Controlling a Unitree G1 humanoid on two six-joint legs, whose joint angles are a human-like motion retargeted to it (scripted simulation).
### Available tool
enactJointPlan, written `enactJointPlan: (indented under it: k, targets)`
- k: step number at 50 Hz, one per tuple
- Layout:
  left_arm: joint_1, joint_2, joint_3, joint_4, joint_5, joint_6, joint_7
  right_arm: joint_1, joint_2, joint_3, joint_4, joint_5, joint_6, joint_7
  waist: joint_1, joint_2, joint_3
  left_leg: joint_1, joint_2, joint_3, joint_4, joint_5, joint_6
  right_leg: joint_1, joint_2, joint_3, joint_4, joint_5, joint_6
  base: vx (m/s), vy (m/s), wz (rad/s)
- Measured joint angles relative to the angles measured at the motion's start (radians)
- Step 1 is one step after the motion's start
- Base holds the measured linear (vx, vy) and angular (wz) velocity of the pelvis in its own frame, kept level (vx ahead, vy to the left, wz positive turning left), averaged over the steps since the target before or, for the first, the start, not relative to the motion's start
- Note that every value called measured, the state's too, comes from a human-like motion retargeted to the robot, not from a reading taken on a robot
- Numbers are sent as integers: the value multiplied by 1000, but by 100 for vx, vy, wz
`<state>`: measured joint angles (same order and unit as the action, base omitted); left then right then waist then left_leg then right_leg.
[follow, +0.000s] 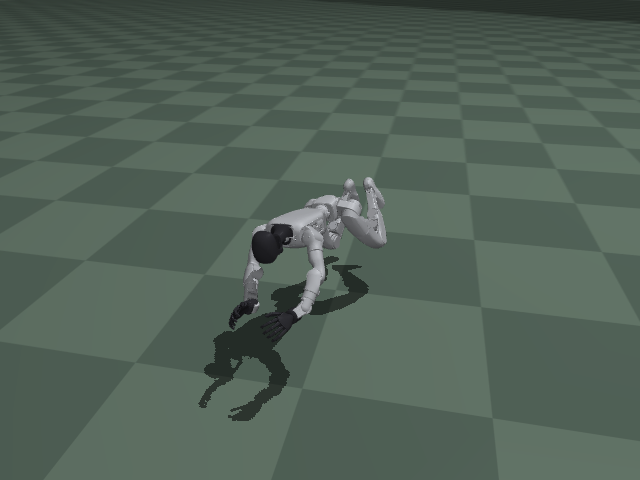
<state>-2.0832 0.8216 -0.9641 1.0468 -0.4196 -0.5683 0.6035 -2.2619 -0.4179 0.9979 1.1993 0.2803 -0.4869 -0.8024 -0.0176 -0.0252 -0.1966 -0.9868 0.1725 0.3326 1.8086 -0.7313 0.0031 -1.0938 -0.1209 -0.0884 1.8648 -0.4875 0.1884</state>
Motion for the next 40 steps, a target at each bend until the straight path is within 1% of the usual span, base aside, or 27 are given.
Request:
enactJointPlan:
  k: [3,8,10,14,18,24,28,32,35,40]
  targets:
    - [158,-17,30,-67,59,14,19,133,-21,-25,-85,-111,9,-122,16,-54,10,-13,6,-28,57,7,26,-28,-3,-16,59,-23,-36,-10,13,-82]
    - [415,-70,93,-278,150,31,70,375,-81,-130,-308,-286,26,-350,50,-146,27,-53,33,-94,177,38,65,-60,-9,-55,138,-58,-95,-12,13,-80]
    - [489,-98,117,-356,162,34,73,458,-100,-180,-381,-322,24,-413,64,-181,38,-73,38,-125,224,51,80,-67,-10,-67,164,-67,-114,-13,10,-103]
    - [574,-163,150,-470,144,41,56,598,-124,-266,-502,-336,12,-466,92,-239,60,-110,41,-189,303,71,104,-73,-12,-87,200,-76,-133,-12,9,-125]
    - [598,-206,159,-541,89,53,-19,689,-118,-328,-592,-286,-27,-457,114,-274,82,-150,34,-254,369,87,121,-83,-9,-97,228,-88,-145,-8,9,-135]
    - [543,-255,126,-584,43,78,-161,722,-95,-405,-690,-144,-118,-394,130,-285,109,-236,33,-326,442,99,118,-122,9,-114,254,-135,-155,-2,12,-65]
    - [456,-308,90,-585,62,115,-252,704,-96,-453,-744,-26,-173,-331,124,-278,129,-315,83,-335,486,118,116,-152,26,-130,251,-169,-162,0,14,7]
    - [338,-390,61,-593,101,148,-312,671,-117,-506,-821,90,-231,-271,116,-284,157,-413,158,-322,544,154,108,-168,36,-149,266,-200,-178,-4,13,23]
    - [231,-460,39,-610,149,170,-335,640,-144,-546,-900,145,-260,-228,115,-300,184,-497,200,-313,587,184,96,-174,33,-168,297,-217,-193,-7,10,40]
    - [77,-563,15,-631,252,200,-332,626,-171,-621,-1028,169,-287,-218,109,-335,214,-583,242,-286,610,200,88,-166,10,-204,331,-256,-218,-5,6,44]
